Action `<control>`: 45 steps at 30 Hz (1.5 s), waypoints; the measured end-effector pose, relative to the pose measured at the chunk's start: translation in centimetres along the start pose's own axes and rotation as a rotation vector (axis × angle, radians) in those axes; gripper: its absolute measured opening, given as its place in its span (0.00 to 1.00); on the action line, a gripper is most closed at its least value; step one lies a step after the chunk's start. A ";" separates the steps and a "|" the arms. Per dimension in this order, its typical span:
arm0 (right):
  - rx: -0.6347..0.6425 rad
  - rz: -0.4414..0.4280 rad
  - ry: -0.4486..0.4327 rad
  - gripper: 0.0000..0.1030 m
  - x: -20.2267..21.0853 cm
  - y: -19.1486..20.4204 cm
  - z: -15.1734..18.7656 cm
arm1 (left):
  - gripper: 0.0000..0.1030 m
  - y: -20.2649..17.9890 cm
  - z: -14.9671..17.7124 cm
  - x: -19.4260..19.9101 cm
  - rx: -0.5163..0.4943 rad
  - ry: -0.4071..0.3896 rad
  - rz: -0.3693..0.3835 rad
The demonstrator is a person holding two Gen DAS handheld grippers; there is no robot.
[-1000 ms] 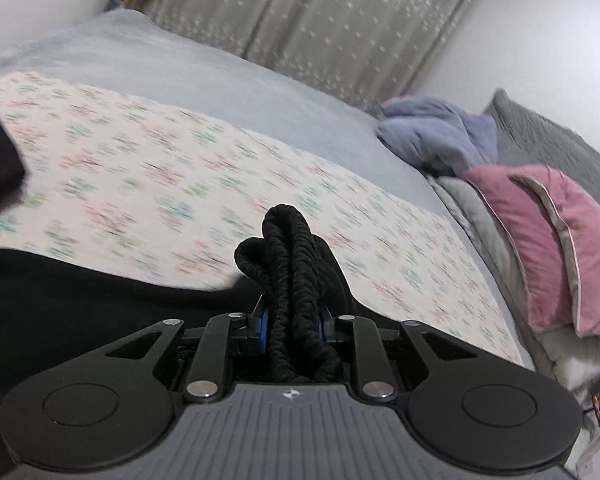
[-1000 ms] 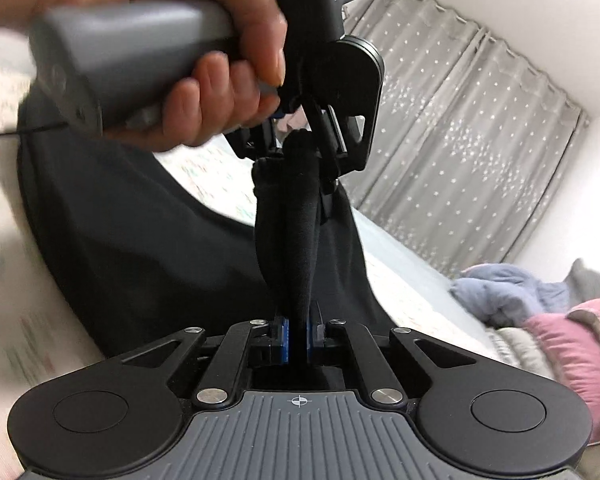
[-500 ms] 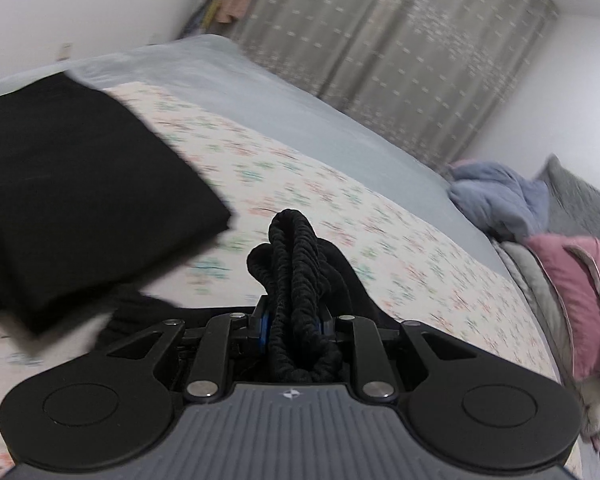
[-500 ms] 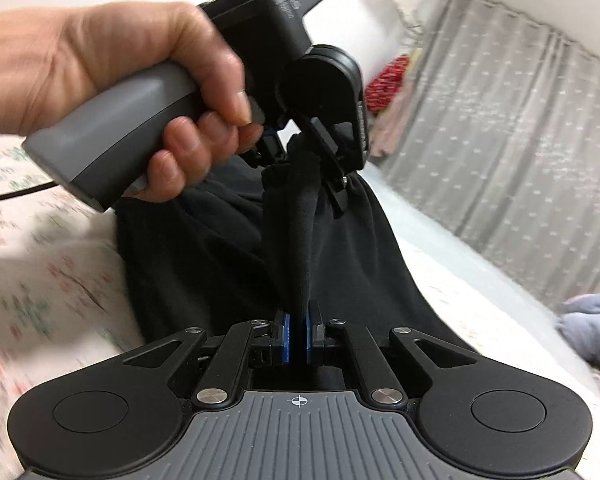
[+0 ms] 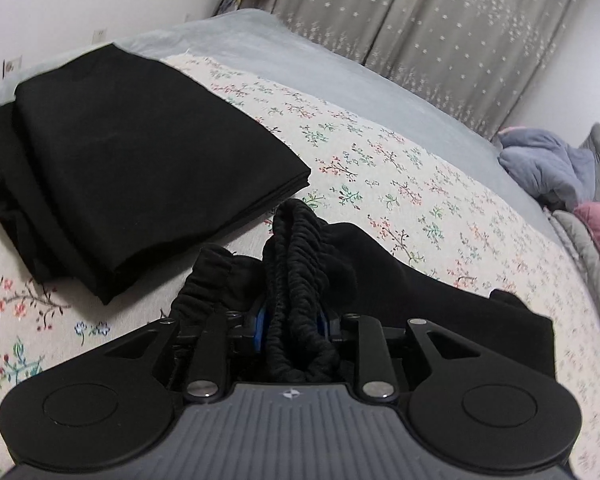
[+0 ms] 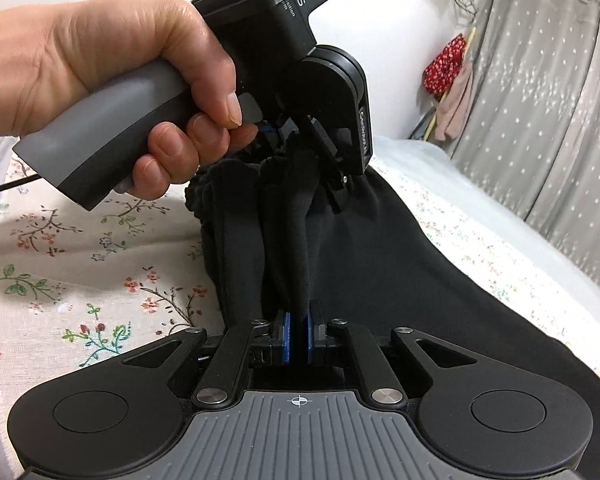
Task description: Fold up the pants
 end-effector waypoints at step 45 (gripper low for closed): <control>-0.604 -0.106 0.170 0.16 14.1 -16.2 14.9 | 0.62 -23.3 9.5 -5.3 -0.418 0.099 0.099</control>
Point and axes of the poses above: each gripper's, at about its wrist camera, not at the fingertips, and x roughly against the way its jaws point, y to its left, z to its underside, the point moved 1 cm from there along -x, roughly the way its jaws point, and after that the axes turned 3 degrees about -x, right-handed, at the moved point
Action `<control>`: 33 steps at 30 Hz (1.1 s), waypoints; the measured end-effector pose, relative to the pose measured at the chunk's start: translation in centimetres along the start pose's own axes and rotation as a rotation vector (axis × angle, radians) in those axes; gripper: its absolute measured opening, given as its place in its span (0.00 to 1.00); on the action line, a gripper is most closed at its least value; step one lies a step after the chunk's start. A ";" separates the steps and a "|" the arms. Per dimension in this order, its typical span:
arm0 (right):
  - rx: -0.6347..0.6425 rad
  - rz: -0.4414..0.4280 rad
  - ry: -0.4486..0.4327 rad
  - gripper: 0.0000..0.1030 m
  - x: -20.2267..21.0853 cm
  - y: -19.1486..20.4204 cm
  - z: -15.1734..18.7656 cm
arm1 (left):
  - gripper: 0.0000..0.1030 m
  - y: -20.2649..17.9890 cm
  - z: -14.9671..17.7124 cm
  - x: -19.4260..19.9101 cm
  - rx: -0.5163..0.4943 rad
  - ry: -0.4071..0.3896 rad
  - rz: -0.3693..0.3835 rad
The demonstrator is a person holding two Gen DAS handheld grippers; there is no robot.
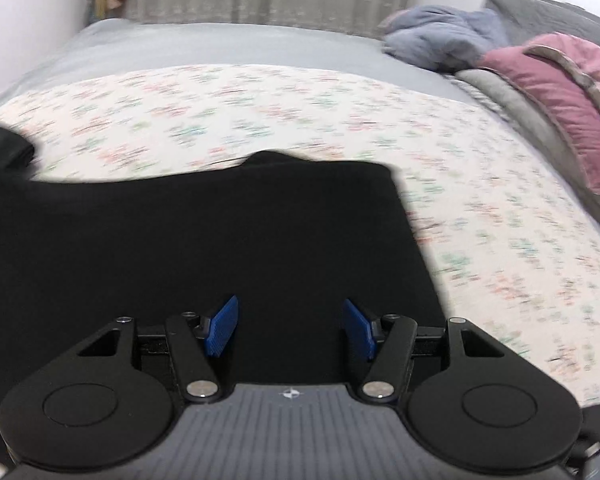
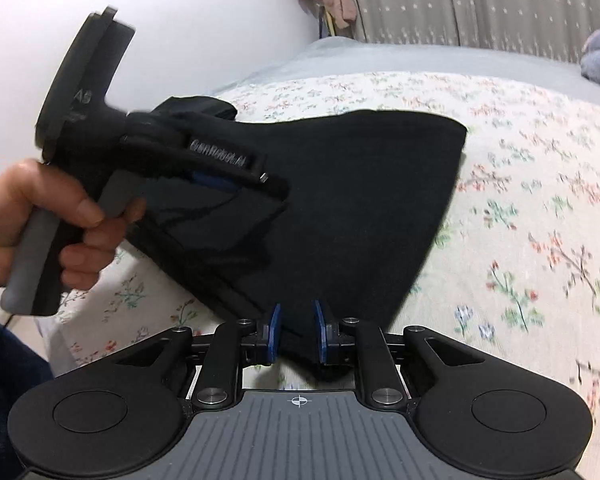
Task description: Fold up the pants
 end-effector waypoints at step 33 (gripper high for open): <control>-0.059 -0.034 -0.054 0.20 1.2 -1.4 1.5 | 0.67 -9.6 -6.2 -5.7 -0.143 0.031 0.063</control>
Point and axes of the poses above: each gripper's, at about its wrist camera, not at the fingertips, and x roughly against the way its jaws point, y to its left, z to its underside, the point moved 1 cm from there along -x, roughly the way its jaws point, and after that the axes turned 3 degrees about -x, right-handed, at the moved point
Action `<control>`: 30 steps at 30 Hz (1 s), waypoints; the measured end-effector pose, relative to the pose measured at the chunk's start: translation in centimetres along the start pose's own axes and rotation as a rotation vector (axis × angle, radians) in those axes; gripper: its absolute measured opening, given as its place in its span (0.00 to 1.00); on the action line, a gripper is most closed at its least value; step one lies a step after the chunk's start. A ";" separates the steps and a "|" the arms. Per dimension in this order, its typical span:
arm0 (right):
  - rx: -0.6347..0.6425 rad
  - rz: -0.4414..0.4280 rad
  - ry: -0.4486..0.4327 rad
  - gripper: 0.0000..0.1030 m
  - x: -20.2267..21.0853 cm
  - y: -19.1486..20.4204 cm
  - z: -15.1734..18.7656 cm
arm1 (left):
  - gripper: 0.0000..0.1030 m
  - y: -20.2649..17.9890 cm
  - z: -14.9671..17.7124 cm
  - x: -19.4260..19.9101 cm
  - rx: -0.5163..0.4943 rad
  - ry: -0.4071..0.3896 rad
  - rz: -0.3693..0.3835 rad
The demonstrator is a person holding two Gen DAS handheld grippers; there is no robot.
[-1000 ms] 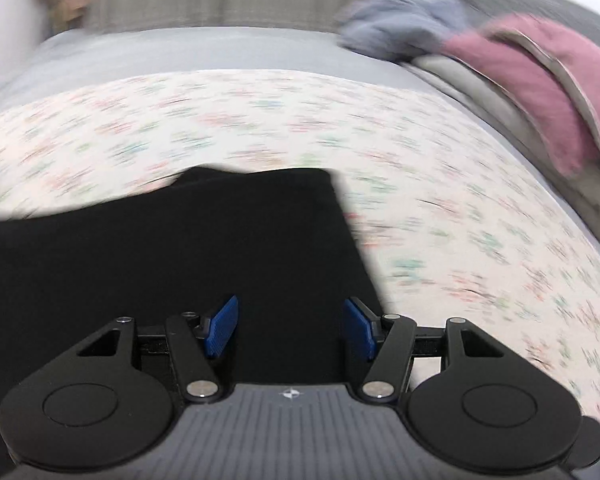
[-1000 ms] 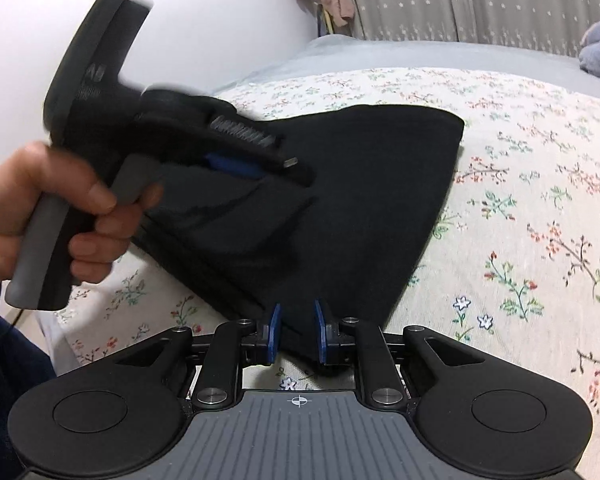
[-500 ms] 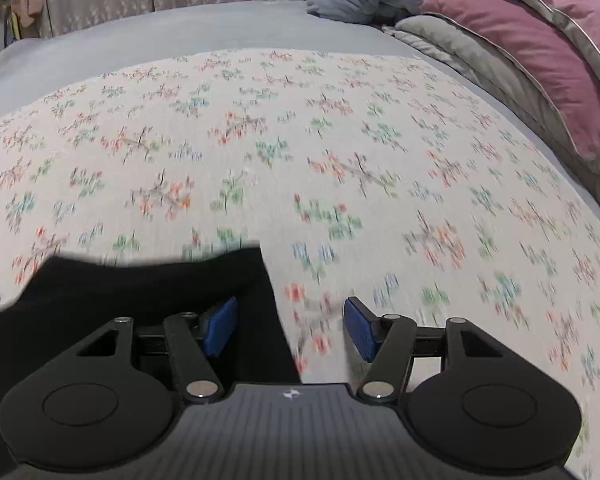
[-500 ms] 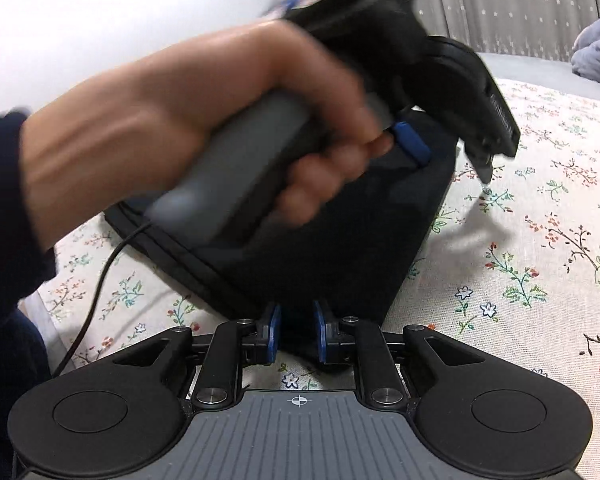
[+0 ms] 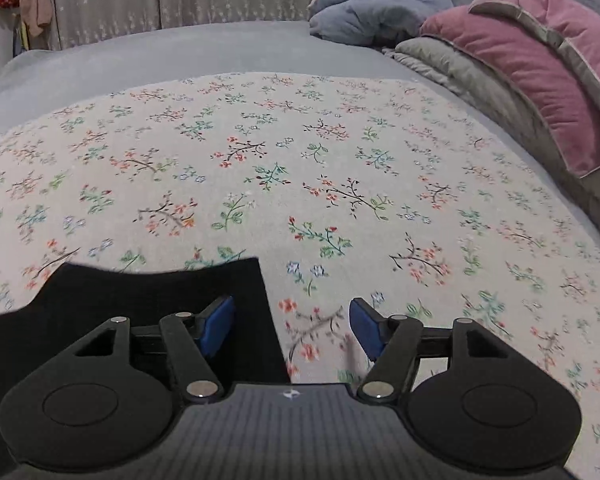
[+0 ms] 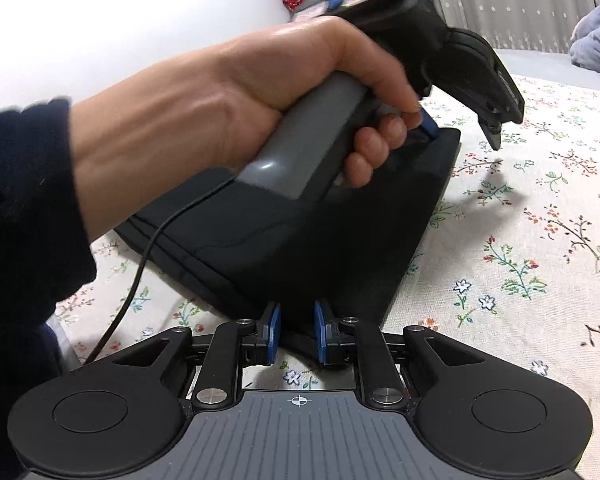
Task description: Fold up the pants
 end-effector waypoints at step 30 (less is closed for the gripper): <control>-0.829 -0.281 -0.108 0.64 -0.1 -9.1 1.1 | 0.67 7.6 4.3 2.5 0.259 0.121 0.003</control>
Point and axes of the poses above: each gripper's, at about its wrist camera, not at the fingertips, and x roughly against the way its jaws point, y to its left, z to its underside, the point moved 1 cm from there along -x, roughly the way its jaws point, and after that the axes turned 3 degrees about -x, right-handed, at the moved point
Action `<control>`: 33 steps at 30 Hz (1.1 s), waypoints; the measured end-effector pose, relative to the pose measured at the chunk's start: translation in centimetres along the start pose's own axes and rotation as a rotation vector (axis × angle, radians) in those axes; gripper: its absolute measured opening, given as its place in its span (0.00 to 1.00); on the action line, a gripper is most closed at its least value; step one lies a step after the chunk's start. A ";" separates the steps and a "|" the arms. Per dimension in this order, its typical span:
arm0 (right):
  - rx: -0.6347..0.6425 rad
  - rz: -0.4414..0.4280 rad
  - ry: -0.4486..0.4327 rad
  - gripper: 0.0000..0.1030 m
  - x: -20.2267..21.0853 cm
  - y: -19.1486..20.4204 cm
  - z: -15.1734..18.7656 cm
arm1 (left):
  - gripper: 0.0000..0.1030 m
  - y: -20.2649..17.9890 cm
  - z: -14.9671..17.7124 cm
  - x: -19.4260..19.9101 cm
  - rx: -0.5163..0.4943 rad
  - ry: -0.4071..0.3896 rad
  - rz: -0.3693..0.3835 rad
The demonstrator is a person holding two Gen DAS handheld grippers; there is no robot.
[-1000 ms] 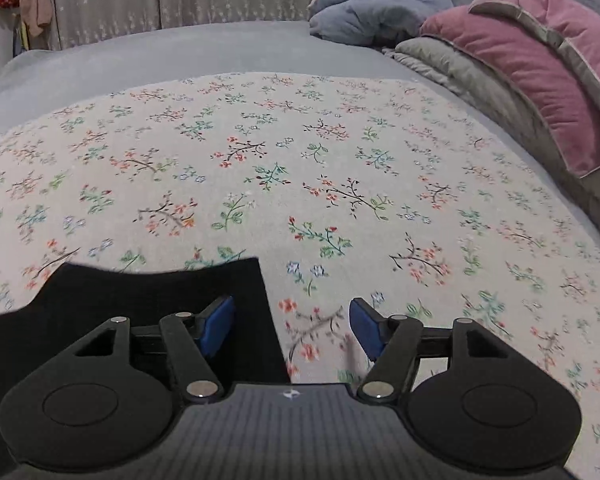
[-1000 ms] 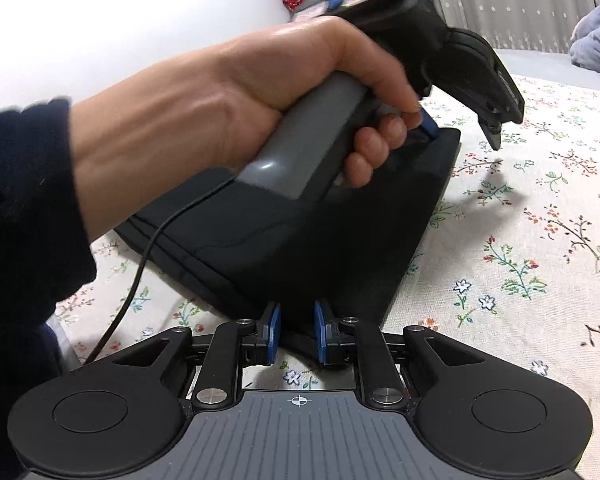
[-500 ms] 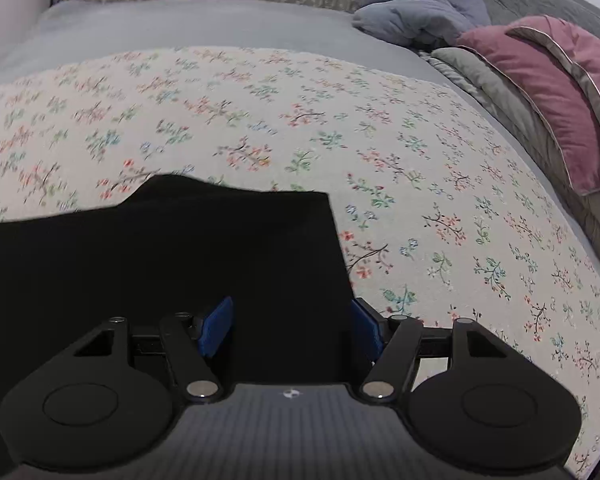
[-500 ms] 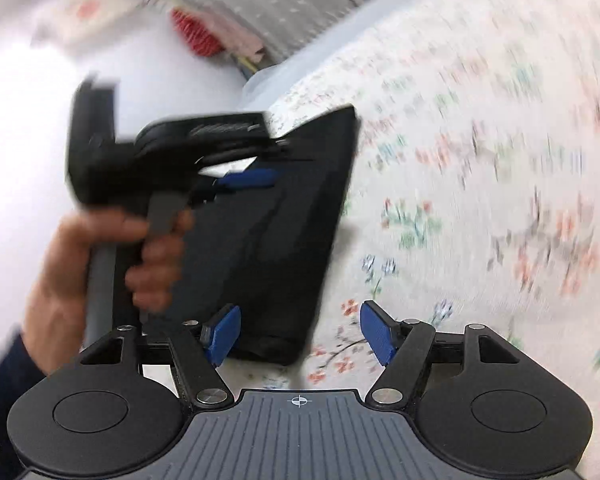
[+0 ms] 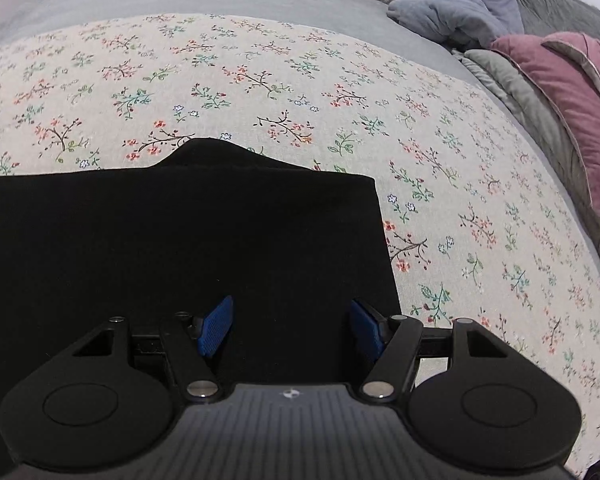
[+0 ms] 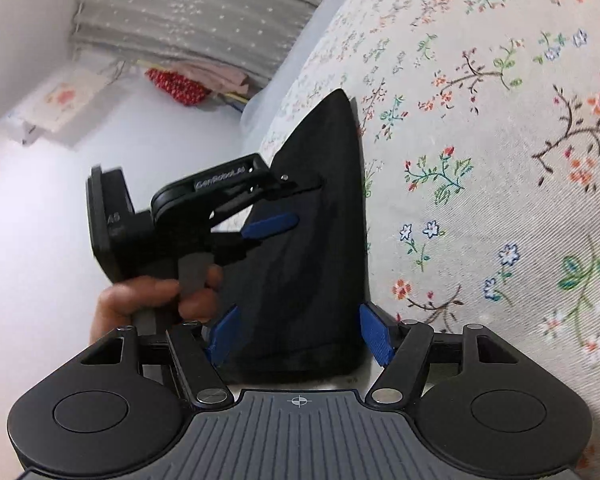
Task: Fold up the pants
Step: 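Lower the folded pants with the right gripper while the left gripper presses them flat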
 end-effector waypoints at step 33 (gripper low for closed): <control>0.454 0.316 -0.180 0.13 -2.3 5.6 5.7 | 0.90 -8.7 -1.2 1.0 -0.433 -0.043 -0.068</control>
Point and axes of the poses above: each gripper's, at about its wrist camera, not at the fingertips, and x roughly against the way its jaws point, y to its left, z to its underside, the point moved 1 cm from there along -x, roughly the way its jaws point, and after that the axes turned 3 degrees about -x, right-handed, at the moved point
